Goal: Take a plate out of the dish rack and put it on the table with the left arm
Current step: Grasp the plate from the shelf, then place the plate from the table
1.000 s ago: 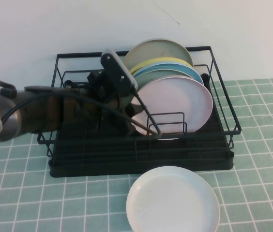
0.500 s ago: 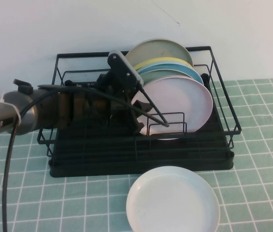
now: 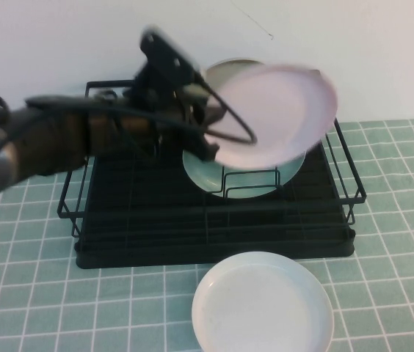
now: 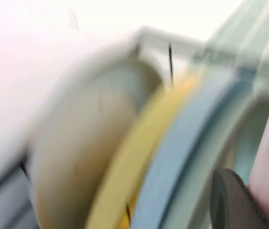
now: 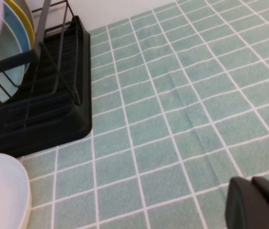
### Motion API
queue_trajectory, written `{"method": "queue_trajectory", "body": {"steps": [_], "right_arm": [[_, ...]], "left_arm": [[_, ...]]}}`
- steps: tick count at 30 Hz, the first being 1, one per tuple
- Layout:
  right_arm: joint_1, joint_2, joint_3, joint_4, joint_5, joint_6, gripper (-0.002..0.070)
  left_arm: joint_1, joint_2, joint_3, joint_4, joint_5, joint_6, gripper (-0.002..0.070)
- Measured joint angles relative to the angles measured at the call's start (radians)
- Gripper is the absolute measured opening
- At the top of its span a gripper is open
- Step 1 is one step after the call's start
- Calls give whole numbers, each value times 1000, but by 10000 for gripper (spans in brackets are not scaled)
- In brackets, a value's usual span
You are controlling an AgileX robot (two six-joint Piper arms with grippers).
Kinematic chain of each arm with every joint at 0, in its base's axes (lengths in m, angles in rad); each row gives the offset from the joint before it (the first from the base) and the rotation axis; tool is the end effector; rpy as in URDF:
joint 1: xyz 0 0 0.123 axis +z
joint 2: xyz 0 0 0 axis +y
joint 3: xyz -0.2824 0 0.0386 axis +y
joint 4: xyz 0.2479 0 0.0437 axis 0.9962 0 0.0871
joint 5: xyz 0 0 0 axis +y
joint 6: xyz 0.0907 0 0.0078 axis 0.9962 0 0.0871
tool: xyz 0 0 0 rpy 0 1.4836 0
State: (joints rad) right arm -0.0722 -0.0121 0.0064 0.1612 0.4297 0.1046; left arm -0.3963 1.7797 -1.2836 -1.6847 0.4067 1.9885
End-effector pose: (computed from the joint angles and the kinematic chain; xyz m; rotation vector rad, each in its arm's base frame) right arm 0.0509 0.0024 0.1736 0.2621 1.8881 0.1851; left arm 0.3675 -0.1927 0.2822 0.8999 1.7042 -0.4578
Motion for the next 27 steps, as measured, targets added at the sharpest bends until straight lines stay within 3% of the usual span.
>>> {"method": "queue_trajectory", "body": {"steps": [2, 5, 10, 16, 21, 27], "right_arm": [[0, 0, 0, 0, 0, 0, -1], [0, 0, 0, 0, 0, 0, -1], [0, 0, 0, 0, 0, 0, -1], [0, 0, 0, 0, 0, 0, -1], [0, 0, 0, 0, 0, 0, -1], [0, 0, 0, 0, 0, 0, -1]], "left_arm": [[0, -69, 0, 22, 23, -79, 80], [2, -167, 0, 159, 115, -280, 80], [4, -295, 0, 425, 416, -724, 80], [4, -324, 4, 646, 721, -1156, 80], [4, -324, 84, 681, 689, -1315, 80], [4, -324, 296, 623, 540, -1375, 80]]}}
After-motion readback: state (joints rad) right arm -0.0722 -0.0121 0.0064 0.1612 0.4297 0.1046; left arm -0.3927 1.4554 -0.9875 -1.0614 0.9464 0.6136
